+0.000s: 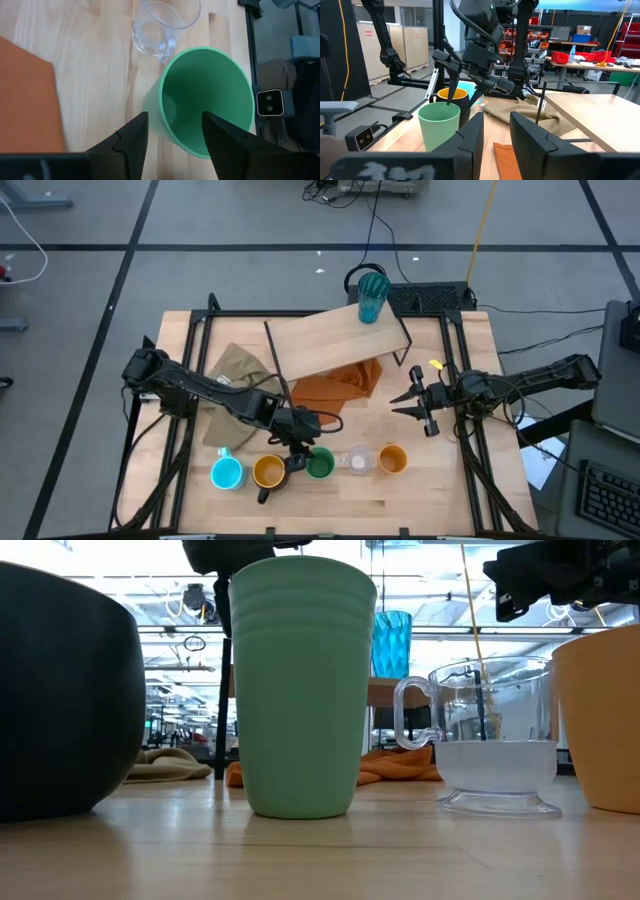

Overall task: Stack small to large cups/mugs on shelf
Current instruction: Put the green cup on the shelf

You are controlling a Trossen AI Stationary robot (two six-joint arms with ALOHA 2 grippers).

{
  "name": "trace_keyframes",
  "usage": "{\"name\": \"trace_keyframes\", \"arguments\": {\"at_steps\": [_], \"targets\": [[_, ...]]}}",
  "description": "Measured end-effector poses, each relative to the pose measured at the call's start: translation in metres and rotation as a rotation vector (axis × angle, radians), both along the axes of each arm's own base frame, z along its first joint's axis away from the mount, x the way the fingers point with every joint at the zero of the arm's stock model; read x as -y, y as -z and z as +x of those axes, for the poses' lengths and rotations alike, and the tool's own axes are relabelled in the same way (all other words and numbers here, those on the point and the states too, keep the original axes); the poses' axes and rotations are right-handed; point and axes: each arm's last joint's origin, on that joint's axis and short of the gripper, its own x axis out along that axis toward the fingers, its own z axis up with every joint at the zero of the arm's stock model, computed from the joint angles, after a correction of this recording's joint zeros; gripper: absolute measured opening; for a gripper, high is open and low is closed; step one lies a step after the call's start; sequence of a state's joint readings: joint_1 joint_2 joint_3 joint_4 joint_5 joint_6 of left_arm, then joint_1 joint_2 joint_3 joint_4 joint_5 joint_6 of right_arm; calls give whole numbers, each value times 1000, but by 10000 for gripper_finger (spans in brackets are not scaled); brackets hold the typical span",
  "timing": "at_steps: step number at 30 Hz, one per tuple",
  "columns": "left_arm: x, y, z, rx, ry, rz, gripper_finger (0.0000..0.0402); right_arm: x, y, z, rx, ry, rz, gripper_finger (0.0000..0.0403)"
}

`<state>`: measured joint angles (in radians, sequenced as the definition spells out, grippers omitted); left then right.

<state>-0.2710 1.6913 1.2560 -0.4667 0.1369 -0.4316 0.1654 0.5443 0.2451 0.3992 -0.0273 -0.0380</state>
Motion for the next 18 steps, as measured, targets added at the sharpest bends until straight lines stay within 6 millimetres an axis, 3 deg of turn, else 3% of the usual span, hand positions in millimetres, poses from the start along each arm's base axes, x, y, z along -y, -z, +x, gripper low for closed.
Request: {"name": "trace_keyframes", "arguments": {"at_steps": [14,18], "targets": [[0,0,0,2,-4,6,186,0,0,0,-2,-1,0,86],[2,9,4,-14,1,10,186,0,0,0,-3,0,0,86]]}}
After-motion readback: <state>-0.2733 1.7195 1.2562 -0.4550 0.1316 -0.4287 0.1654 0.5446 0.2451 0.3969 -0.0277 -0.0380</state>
